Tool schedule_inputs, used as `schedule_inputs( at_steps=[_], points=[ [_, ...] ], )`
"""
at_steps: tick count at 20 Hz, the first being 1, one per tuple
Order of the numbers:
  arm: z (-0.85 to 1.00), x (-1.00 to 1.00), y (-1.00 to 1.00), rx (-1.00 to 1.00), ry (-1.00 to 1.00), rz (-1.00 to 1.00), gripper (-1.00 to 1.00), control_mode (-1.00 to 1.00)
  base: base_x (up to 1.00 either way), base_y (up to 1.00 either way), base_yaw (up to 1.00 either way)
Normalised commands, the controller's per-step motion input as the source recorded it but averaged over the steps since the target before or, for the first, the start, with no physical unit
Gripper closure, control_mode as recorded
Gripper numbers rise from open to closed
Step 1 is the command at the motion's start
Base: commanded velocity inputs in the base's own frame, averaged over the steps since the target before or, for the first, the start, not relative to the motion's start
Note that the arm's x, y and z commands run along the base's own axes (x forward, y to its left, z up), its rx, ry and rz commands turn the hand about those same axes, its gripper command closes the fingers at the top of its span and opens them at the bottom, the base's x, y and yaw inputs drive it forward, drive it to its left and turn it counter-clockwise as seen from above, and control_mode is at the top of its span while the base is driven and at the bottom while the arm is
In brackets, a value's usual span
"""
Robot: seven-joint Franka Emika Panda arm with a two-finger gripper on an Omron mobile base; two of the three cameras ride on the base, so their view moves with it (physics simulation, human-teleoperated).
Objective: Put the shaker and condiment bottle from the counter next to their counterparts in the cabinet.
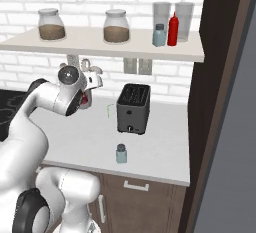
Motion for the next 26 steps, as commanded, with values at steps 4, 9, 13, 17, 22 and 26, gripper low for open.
schedule_inputs(
  at_steps=[4, 9, 13, 17, 22, 26],
  points=[
    [0.66, 0.00, -0.90, 0.00, 0.05, -0.63, 1.00, -1.00, 0.00, 0.00, 0.00],
    [0.70, 0.00, -0.74, 0.00, 0.01, -0.59, 1.00, -1.00, 0.00, 0.00, 0.00],
    [0.68, 0.00, -0.61, 0.00, -0.01, -0.52, 1.00, -1.00, 0.00, 0.00, 0.00],
    [0.54, -0.02, -0.34, 0.00, -0.03, -0.32, 1.00, -1.00, 0.00, 0.00, 0.00],
    [0.74, -0.09, -0.70, 0.00, -0.03, -0.25, 1.00, -1.00, 0.00, 0.00, 0.00],
    [0.84, 0.00, -0.78, 0.00, -0.04, -0.25, 1.00, -1.00, 0.00, 0.00, 0.00]
  ],
)
